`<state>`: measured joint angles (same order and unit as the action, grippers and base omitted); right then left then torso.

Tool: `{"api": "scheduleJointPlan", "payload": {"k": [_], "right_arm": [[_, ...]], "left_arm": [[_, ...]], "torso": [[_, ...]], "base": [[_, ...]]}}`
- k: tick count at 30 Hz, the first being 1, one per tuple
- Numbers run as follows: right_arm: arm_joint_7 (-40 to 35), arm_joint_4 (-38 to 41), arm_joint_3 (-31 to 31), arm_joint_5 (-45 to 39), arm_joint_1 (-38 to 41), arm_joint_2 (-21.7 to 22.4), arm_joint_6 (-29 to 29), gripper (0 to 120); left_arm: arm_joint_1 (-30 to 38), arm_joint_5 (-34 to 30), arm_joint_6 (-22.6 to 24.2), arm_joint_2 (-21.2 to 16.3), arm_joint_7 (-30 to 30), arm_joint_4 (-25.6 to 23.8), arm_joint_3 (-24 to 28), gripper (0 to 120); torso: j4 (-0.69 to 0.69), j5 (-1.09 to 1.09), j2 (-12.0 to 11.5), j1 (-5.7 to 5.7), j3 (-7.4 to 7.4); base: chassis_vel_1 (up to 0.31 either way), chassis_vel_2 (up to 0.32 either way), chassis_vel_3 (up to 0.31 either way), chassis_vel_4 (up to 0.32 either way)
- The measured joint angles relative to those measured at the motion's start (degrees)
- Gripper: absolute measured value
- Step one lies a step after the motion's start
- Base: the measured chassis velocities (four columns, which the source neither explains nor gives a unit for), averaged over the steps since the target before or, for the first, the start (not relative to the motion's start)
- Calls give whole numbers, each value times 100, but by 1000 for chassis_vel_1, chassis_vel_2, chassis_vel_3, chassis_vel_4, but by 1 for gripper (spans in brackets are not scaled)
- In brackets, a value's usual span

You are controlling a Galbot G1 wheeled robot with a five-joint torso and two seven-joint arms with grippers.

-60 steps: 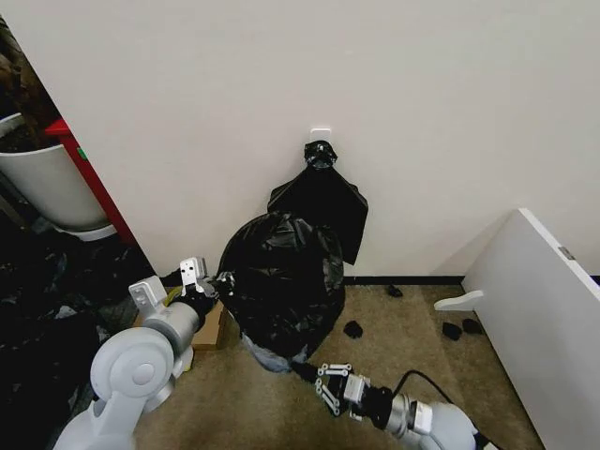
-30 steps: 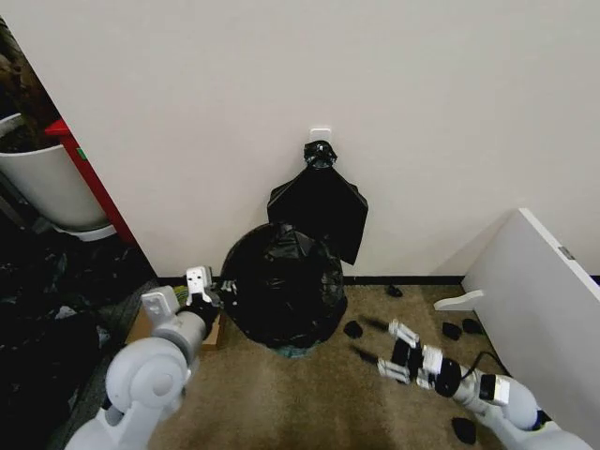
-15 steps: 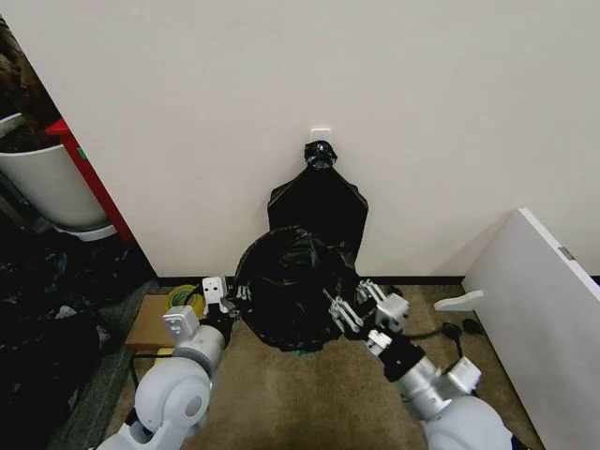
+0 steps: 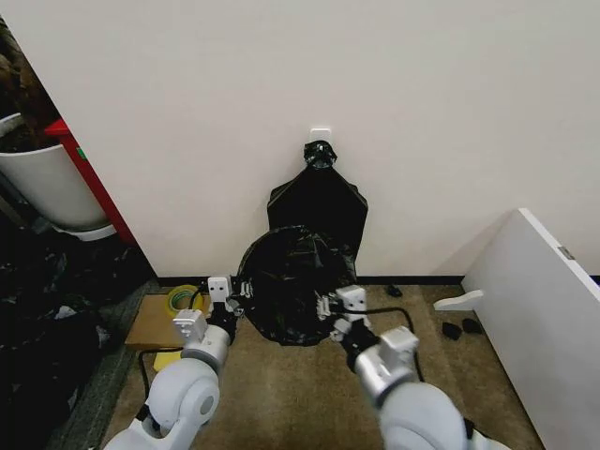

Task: Place the garbage bag over the trash bin.

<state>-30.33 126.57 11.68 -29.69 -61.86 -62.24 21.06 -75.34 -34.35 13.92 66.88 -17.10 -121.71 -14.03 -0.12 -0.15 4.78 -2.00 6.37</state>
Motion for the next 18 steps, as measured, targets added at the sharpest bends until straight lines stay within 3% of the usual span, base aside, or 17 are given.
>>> {"api": "scheduleJointPlan", "payload": {"k": [9,18], "right_arm": [[-765,-918,400,56,857,-241,583,0],[-1285,-1534,422,-633,1600,-425,1105,0]], "left_arm": [[55,36,4,56,-9,64,226,1],[-32,459,-199,-16,115,54,364,1]], "torso": [[-1,0,0,0,0],[-1,0,0,0,0]], "base": [[0,0,0,0],[0,0,0,0]]}}
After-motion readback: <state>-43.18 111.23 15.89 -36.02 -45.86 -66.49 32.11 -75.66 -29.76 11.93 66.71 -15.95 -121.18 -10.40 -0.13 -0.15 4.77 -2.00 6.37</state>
